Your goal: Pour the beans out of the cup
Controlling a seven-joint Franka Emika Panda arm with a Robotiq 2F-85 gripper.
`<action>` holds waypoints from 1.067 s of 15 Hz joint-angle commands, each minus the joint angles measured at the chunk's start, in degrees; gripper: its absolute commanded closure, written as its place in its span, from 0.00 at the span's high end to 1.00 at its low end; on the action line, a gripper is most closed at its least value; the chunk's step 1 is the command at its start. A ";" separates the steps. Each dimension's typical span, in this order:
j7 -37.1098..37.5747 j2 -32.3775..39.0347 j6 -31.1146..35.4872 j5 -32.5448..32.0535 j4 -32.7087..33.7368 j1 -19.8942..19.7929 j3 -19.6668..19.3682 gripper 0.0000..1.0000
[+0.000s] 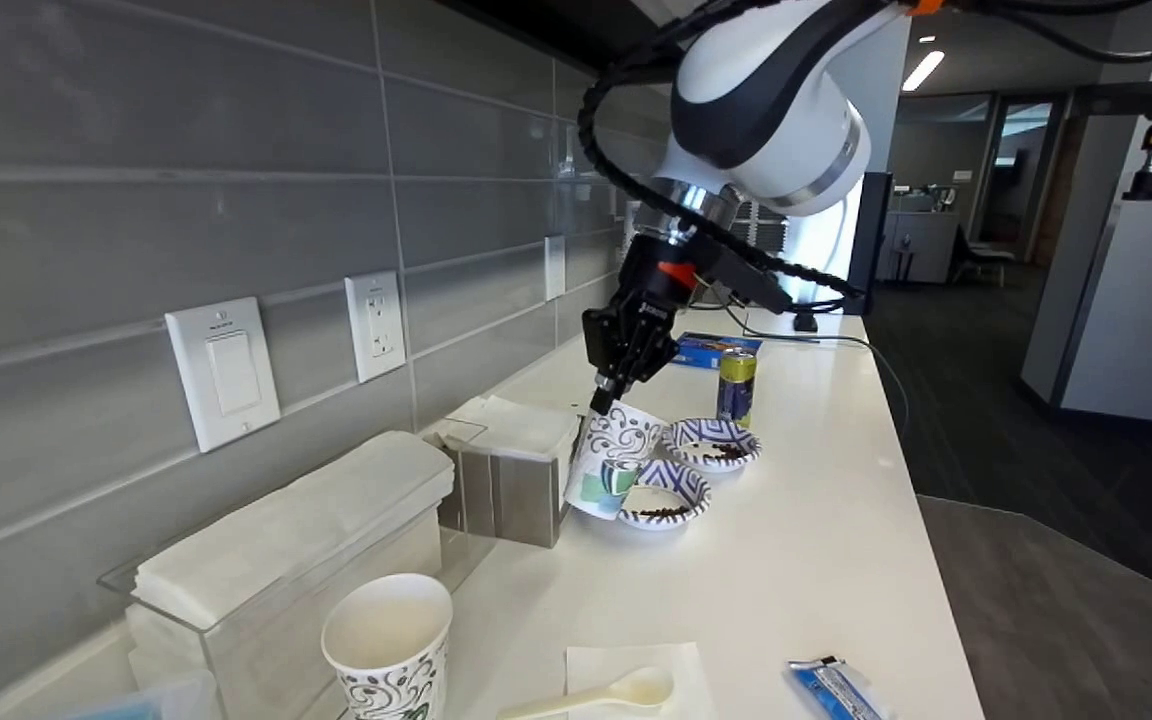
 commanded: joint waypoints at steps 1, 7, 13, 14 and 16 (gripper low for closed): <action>-15.66 0.12 -7.01 12.54 0.85 -4.82 0.94 0.01; -35.06 4.09 -27.59 24.46 4.33 -10.63 -4.38 0.01; -41.21 13.02 -46.07 27.43 13.96 -14.58 -8.67 0.01; -41.78 14.62 -47.61 28.51 15.58 -15.07 -8.83 0.01; -42.49 17.95 -50.40 30.97 18.91 -15.83 -8.76 0.01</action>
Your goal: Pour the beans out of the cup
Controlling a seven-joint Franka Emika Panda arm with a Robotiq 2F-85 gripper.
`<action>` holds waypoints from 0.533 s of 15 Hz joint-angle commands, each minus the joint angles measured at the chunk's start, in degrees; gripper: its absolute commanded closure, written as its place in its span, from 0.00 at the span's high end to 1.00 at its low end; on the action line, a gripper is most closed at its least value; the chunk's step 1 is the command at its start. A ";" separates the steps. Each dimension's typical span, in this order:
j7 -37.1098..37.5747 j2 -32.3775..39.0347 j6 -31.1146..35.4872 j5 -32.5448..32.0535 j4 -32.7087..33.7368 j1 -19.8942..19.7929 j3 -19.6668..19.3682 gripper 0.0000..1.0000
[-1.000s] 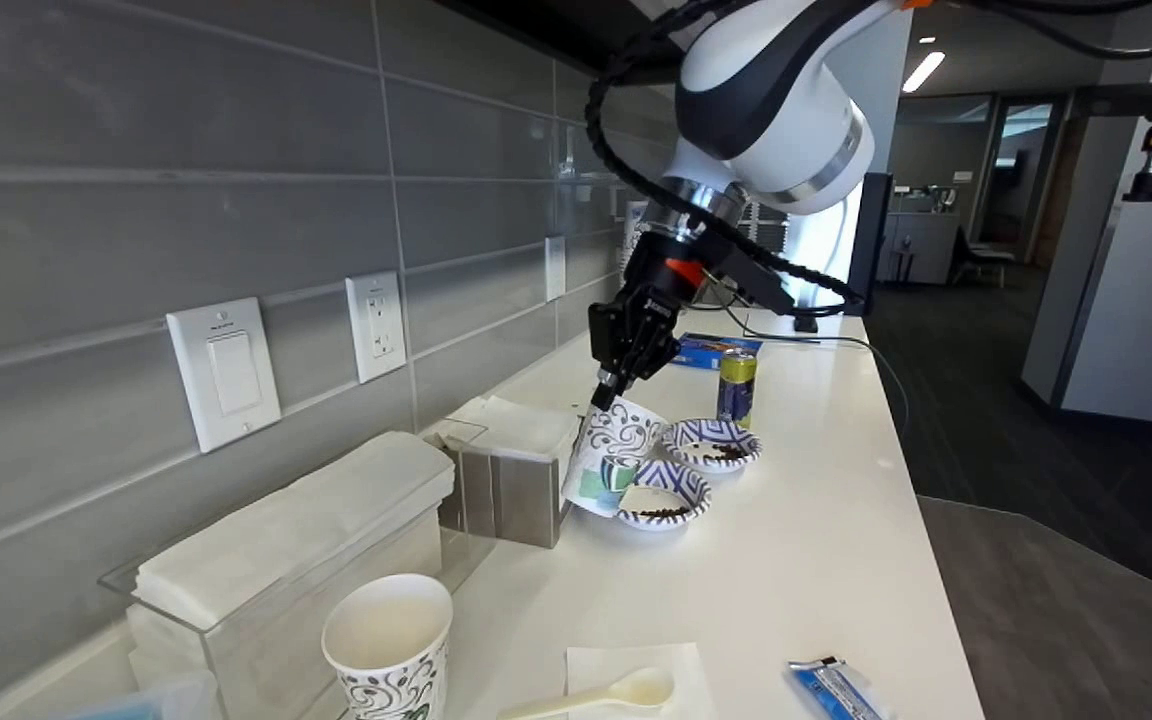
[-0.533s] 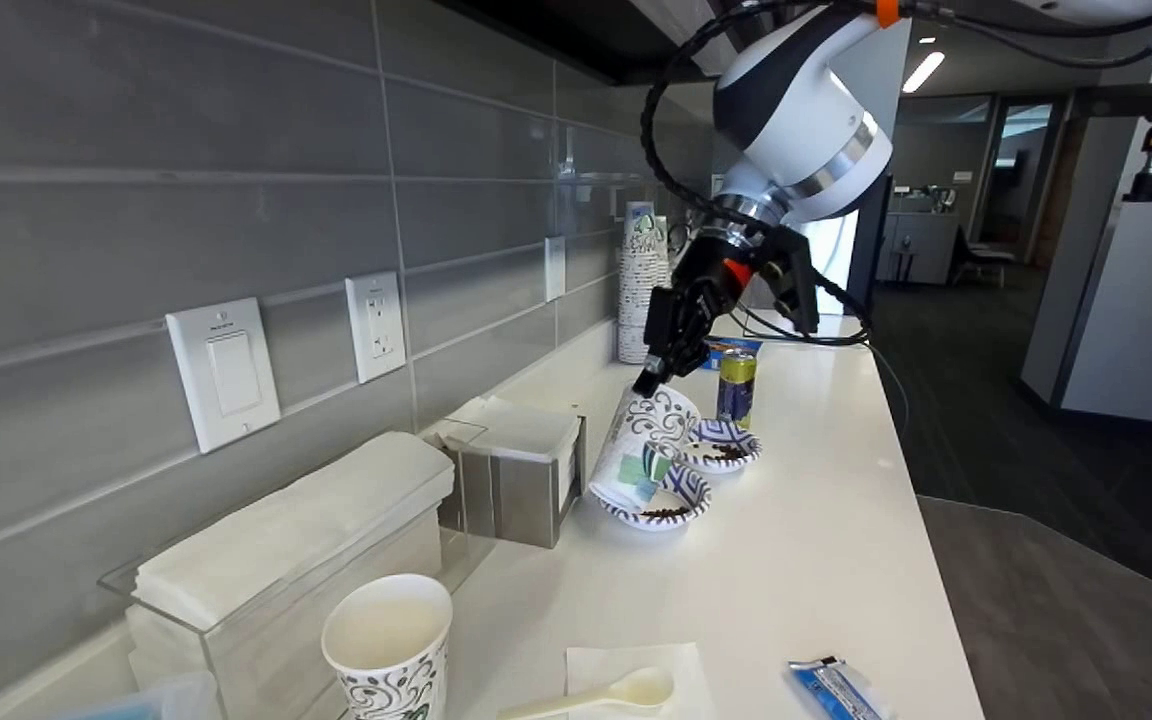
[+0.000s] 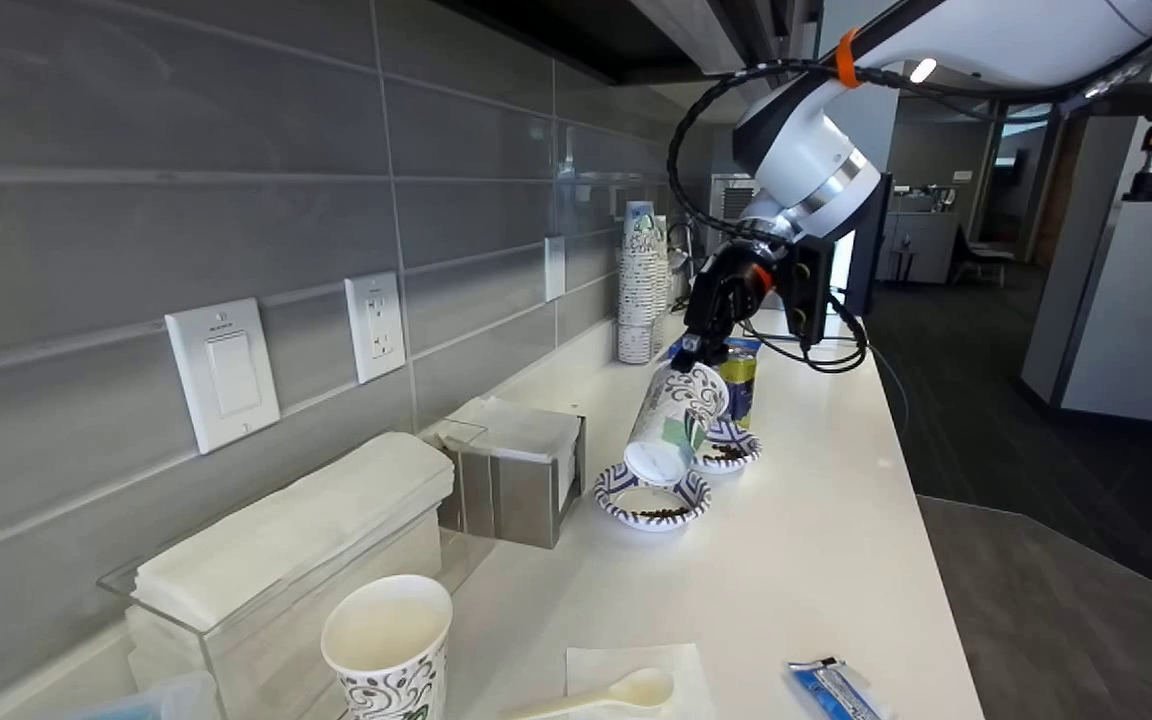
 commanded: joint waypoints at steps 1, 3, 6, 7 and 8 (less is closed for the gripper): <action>-2.02 7.66 -5.57 5.05 7.77 -1.31 0.10 0.01; -1.78 10.62 -7.19 7.35 10.67 -1.58 0.37 0.01; -2.08 14.22 -8.62 11.10 13.66 -1.93 0.82 0.01; -2.18 15.18 -8.84 12.42 14.33 -1.98 0.97 0.01; -2.45 16.02 -9.33 13.20 14.89 -1.90 0.99 0.01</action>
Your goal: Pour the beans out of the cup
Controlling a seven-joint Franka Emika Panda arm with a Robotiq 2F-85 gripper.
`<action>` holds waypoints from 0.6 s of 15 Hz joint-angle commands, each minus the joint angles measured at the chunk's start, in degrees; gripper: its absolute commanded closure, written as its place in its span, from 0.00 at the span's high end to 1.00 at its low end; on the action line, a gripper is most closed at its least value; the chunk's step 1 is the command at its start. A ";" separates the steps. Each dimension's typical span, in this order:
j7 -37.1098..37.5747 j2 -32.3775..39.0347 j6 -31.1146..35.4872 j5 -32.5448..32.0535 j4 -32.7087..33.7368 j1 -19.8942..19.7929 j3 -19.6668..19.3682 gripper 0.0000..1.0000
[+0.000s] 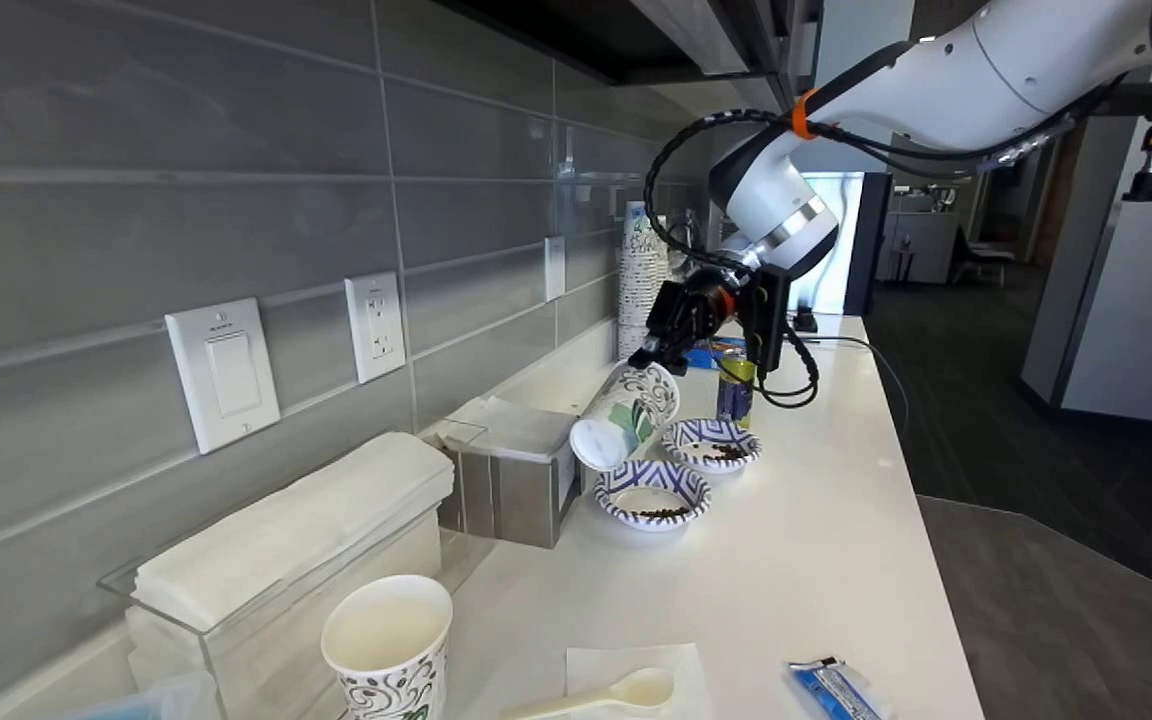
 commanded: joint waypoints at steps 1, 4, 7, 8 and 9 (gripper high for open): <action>-1.02 4.94 -3.37 3.93 4.50 -0.82 0.67 0.01; -2.17 7.10 -6.37 6.97 5.59 -1.54 1.18 0.01; -2.32 8.68 -7.91 8.57 6.15 -1.46 0.57 0.01; -2.44 9.10 -8.59 8.99 6.36 -1.71 0.48 0.01; -2.54 9.40 -8.80 9.46 6.43 -1.89 0.42 0.01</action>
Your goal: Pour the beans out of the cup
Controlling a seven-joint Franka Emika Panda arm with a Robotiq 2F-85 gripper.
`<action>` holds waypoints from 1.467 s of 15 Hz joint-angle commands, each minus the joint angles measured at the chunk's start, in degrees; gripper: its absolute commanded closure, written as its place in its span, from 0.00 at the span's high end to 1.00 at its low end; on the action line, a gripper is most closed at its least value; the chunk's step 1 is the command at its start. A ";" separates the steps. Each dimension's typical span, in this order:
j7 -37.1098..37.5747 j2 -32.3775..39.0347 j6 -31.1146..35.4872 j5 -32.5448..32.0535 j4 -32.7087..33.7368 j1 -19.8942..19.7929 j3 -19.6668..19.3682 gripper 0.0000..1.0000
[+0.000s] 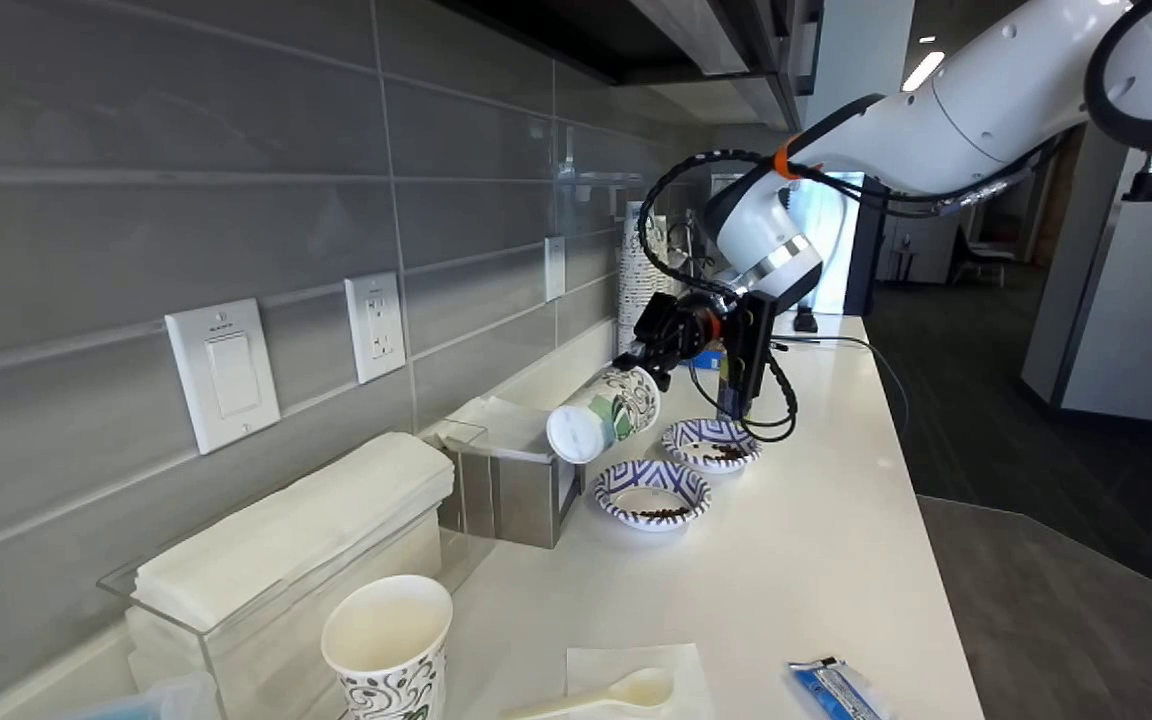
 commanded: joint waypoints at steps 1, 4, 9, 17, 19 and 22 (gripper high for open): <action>-0.98 2.78 -3.20 2.61 2.25 -1.26 -0.04 0.01; -0.78 2.66 -3.69 3.57 1.77 -1.27 -0.28 0.01; -2.11 1.60 -3.30 4.22 -0.13 -1.18 -0.40 0.01; -5.85 1.01 -5.55 8.16 -3.58 -2.12 -0.85 0.01; -7.37 1.09 -6.37 10.22 -4.68 -2.74 -0.90 0.01; -9.23 1.41 -8.35 12.81 -5.84 -3.34 -1.04 0.01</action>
